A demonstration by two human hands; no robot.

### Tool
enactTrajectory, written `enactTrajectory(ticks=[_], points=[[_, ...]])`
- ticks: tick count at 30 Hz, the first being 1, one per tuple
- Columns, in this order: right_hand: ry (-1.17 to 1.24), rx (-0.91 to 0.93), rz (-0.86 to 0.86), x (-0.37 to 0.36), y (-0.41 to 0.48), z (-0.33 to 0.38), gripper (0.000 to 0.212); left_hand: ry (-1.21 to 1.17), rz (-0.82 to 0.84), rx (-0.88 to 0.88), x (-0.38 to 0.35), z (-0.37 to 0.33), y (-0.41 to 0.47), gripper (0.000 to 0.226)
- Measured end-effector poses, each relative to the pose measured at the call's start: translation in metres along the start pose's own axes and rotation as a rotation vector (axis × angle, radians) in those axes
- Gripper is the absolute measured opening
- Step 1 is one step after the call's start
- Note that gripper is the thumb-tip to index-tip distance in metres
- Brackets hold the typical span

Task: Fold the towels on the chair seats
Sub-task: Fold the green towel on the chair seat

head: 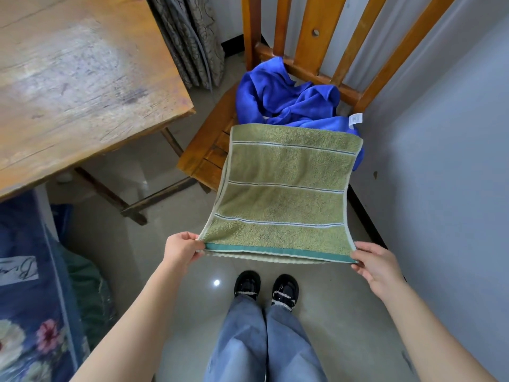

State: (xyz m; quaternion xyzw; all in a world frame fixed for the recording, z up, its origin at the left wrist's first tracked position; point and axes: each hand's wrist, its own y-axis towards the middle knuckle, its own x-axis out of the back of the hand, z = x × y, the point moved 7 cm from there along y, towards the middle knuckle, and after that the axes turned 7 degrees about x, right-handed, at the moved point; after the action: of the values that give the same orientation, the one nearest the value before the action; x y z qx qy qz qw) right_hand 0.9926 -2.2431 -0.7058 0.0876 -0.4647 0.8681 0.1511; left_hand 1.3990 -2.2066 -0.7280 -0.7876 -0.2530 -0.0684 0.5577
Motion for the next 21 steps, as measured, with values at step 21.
enactTrajectory(ticks=[21], points=[[0.108, 0.082, 0.550, 0.002, -0.039, 0.002, 0.045, 0.398, 0.192, -0.416, 0.051, -0.019, -0.061, 0.040]])
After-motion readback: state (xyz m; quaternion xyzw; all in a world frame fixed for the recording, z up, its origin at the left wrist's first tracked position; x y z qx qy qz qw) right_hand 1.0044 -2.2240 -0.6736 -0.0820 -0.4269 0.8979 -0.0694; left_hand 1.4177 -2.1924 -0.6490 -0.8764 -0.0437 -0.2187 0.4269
